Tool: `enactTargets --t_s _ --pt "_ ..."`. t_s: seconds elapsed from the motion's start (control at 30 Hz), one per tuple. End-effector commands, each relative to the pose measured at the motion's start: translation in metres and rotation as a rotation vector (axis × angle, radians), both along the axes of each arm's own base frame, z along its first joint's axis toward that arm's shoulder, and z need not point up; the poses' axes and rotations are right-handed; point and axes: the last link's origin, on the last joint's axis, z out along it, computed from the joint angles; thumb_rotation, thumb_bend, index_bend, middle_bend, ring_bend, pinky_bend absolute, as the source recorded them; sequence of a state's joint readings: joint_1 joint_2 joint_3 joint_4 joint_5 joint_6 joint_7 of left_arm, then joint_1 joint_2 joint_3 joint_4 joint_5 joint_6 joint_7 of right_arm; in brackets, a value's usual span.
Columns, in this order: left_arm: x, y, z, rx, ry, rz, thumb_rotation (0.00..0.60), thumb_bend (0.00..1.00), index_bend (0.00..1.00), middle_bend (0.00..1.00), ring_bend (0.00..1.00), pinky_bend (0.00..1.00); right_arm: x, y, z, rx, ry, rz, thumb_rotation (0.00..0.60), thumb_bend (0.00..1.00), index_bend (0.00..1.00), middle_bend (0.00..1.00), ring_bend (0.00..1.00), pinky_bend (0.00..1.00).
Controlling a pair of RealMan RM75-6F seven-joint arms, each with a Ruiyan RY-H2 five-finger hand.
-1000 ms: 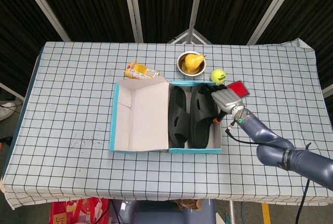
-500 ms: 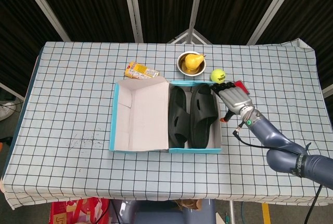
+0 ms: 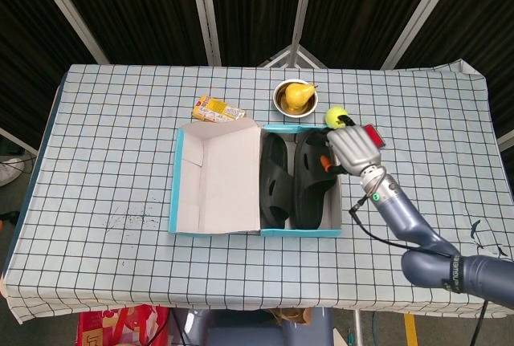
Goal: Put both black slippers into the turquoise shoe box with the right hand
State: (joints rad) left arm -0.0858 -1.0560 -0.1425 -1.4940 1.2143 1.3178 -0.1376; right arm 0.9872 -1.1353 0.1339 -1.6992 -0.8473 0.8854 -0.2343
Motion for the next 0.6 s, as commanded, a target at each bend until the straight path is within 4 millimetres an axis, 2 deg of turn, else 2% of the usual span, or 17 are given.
enactTargets --t_s 0.03,0.13,0.2,0.4,0.6 --pt "-0.001 -0.001 0.001 0.003 0.000 0.001 0.600 0.38 0.06 0.00 0.00 0.07 0.013 -0.001 -0.011 -0.004 -0.029 0.034 0.600 0.48 0.47 0.39 0.48 0.24" --pt "-0.002 0.000 0.002 0.003 -0.003 0.005 0.600 0.38 0.06 0.00 0.00 0.07 0.023 -0.003 -0.018 -0.010 -0.045 0.057 0.600 0.48 0.48 0.39 0.48 0.44" --pt "-0.003 0.000 0.002 0.001 -0.004 0.006 0.600 0.38 0.06 0.00 0.00 0.07 0.028 -0.005 -0.021 -0.009 -0.053 0.063 0.600 0.48 0.49 0.39 0.48 0.49" --pt "-0.004 0.000 0.003 0.003 -0.008 0.008 0.600 0.38 0.07 0.00 0.00 0.07 0.035 -0.012 -0.030 -0.005 -0.065 0.069 0.600 0.48 0.50 0.39 0.48 0.49" --pt "-0.005 0.000 0.004 0.008 -0.009 0.010 0.600 0.38 0.07 0.00 0.00 0.07 0.030 -0.019 -0.038 0.014 -0.061 0.043 0.600 0.48 0.50 0.39 0.48 0.49"
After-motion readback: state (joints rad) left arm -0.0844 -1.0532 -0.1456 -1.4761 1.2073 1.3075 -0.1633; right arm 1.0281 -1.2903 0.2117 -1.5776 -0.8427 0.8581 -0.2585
